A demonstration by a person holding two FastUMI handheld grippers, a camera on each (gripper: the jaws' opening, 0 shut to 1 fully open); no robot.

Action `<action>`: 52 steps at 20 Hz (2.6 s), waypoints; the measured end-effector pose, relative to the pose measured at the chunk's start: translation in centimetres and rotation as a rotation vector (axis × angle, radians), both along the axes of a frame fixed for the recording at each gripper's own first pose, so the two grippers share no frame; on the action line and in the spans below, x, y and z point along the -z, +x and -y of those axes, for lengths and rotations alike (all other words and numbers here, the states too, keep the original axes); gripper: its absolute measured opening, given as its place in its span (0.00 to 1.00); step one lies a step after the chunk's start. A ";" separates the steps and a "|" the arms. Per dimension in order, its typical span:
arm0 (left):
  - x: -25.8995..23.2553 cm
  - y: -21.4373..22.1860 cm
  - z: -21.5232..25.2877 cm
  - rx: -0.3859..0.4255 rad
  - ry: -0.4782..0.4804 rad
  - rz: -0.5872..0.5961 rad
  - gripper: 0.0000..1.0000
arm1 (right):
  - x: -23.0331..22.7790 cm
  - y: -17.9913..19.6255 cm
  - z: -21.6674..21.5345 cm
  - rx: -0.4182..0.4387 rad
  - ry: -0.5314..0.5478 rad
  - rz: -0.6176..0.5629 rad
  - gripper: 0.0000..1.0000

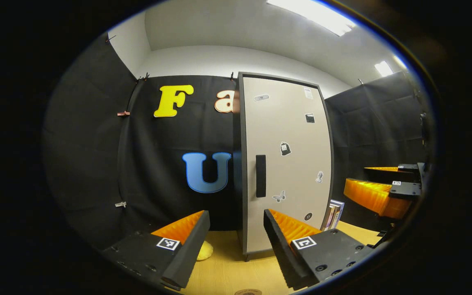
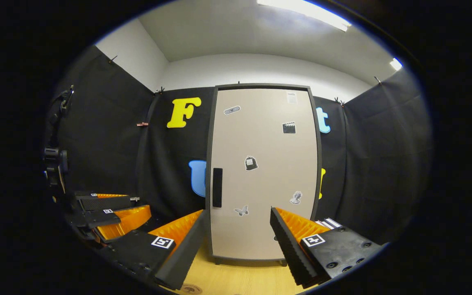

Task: Open the cabinet door with the right hand, grasp the bottle in the cabinet with the left hand and place it on the coaster, then close the cabinet door with the right hand.

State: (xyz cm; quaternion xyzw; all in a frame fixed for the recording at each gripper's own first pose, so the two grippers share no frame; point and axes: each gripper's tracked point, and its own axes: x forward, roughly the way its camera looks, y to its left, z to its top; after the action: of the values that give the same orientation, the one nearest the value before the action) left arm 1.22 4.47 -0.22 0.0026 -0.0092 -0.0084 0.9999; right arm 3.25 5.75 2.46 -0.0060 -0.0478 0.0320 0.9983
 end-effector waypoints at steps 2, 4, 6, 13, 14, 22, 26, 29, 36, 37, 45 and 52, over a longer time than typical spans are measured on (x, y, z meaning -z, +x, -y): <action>-0.2 0.0 -0.3 0.006 0.001 0.005 0.84 | 0.0 1.0 -0.7 -0.003 -0.015 -0.001 0.98; -0.2 0.0 -0.7 0.013 0.006 0.006 0.84 | -0.5 2.4 -1.8 -0.019 -0.007 0.007 0.97; -0.1 0.2 -1.3 0.014 0.011 0.003 0.84 | -1.1 3.7 -2.8 -0.036 -0.003 0.016 0.97; -0.2 0.2 -3.8 -0.010 0.017 -0.002 0.84 | -0.9 8.1 -5.6 -0.074 0.006 0.023 0.97; -0.1 0.2 -4.0 -0.014 0.018 -0.005 0.84 | -0.9 9.0 -6.0 -0.079 0.010 0.026 0.97; 0.3 -0.1 -7.6 -0.073 0.008 -0.025 0.84 | 0.8 15.9 -8.4 -0.065 -0.024 0.014 0.97; 0.8 -0.4 -9.5 -0.115 0.017 -0.038 0.84 | 2.3 19.3 -8.8 -0.037 -0.021 -0.022 0.97; 1.2 -0.7 -10.7 -0.143 0.013 -0.049 0.84 | 3.0 21.2 -8.4 0.003 -0.004 -0.036 0.96; 2.0 -1.3 -12.5 -0.190 0.022 -0.072 0.84 | 5.5 24.8 -8.0 0.050 -0.016 -0.082 0.88; 2.0 -1.4 -12.6 -0.195 0.026 -0.075 0.84 | 5.8 25.2 -7.9 0.058 -0.017 -0.089 0.82; 2.5 -2.2 -13.9 -0.233 0.037 -0.086 0.83 | 6.2 26.3 -8.0 0.088 0.008 -0.083 0.52; 2.8 -3.0 -14.4 -0.249 0.018 -0.091 0.83 | 6.2 26.2 -7.8 0.099 -0.010 -0.100 0.24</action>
State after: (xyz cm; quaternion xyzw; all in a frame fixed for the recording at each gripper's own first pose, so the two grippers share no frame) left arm -1.74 18.86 -3.06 0.0122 0.0366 0.1156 0.9925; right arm 29.46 13.53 -3.69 -0.0118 0.0026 -0.0172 0.9998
